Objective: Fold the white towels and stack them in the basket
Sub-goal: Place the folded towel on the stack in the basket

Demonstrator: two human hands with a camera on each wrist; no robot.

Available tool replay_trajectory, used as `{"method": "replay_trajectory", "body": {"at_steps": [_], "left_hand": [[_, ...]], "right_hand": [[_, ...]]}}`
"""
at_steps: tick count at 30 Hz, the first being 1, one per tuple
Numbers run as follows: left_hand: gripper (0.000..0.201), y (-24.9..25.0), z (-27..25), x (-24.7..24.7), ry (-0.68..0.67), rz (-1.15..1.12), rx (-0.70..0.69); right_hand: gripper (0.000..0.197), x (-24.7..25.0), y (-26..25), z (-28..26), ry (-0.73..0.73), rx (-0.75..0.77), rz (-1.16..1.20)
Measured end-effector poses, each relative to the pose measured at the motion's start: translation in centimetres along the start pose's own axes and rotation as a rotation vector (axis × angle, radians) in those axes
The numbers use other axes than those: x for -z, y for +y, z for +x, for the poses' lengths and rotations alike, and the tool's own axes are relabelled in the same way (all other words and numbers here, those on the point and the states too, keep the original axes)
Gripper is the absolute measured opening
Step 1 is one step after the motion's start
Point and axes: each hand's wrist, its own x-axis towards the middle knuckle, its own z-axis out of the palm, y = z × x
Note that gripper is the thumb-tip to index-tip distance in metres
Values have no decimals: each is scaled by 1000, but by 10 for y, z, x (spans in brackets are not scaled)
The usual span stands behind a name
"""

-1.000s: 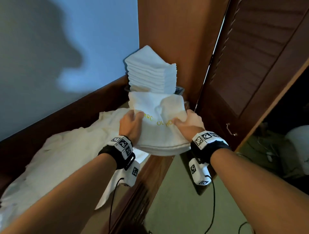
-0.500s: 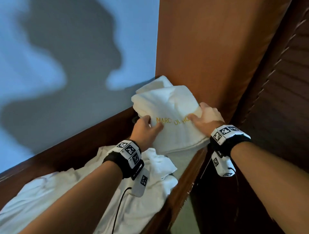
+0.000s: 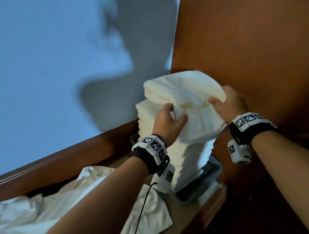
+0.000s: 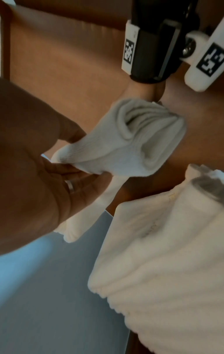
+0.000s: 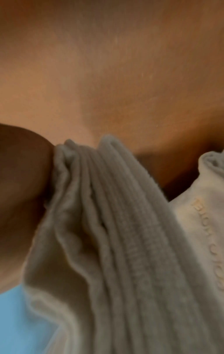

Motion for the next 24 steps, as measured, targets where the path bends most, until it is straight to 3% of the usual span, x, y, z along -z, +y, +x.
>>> {"method": "replay_trajectory", "body": {"at_steps": [3,5,9,11,14,17,19,22,24], "left_hand": [[35,-11,23,-8,109,-86,60],[42,-28,28,-13,162,-142,174],[38,-67,13,-26,86,-312,578],[35,-71,12,-30,124,-375,609],[38,-63,10,-36,175,-426,607],[53,-65,9,-36,167,-339,633],[71,-72,17,-24,206,-51,532],[76,-73,49,4,271,440,158],[77,-69,79,17,143,728,-49]], "right_hand": [[37,-22,7,35,22,61,140],[37,-44,15,49,-48,53,171],[38,-100,57,52,-475,-111,36],[34,-110,68,55,-514,-140,46],[30,-103,70,62,-426,-130,146],[39,-94,73,61,-546,-135,15],[57,-92,74,57,-542,-82,-190],[60,-88,53,40,-299,111,-253],[65,-92,33,25,-336,228,-236]]}}
